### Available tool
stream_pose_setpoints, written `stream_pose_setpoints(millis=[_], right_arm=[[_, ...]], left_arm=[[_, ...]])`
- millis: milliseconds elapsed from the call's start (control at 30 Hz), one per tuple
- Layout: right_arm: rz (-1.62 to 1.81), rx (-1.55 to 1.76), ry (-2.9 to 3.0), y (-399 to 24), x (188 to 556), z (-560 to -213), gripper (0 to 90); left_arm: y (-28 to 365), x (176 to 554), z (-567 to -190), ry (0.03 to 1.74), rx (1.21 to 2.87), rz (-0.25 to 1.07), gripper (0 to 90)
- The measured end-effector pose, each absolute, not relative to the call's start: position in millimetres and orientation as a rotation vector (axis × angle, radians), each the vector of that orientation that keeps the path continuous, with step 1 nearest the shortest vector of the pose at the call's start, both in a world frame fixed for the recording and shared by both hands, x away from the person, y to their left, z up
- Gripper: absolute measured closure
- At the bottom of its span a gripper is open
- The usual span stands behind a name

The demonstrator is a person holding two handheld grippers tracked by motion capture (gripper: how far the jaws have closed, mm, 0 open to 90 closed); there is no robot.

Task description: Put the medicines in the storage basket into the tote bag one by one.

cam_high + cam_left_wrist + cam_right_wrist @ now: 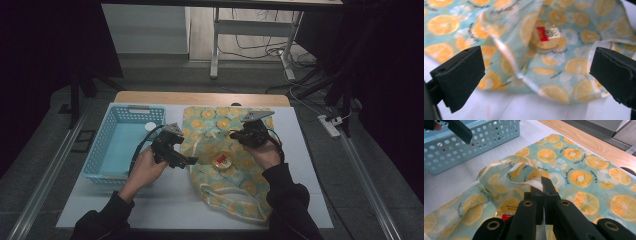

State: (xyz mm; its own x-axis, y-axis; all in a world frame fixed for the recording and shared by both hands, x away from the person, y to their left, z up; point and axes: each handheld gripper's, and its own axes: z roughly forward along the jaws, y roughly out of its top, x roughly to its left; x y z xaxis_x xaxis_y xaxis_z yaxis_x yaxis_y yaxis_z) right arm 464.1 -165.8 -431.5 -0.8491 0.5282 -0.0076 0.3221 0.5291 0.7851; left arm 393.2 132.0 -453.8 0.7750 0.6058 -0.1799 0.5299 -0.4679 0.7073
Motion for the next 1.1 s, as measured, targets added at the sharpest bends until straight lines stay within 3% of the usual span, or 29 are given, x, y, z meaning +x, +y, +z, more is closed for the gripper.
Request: stream_pose_setpoints(millis=[1100], right_arm=[[1.212,0.712,2.532,-166,465,-434,89.8]], left_arm=[[234,384,-463,1.176,2.124,0.282,0.1]])
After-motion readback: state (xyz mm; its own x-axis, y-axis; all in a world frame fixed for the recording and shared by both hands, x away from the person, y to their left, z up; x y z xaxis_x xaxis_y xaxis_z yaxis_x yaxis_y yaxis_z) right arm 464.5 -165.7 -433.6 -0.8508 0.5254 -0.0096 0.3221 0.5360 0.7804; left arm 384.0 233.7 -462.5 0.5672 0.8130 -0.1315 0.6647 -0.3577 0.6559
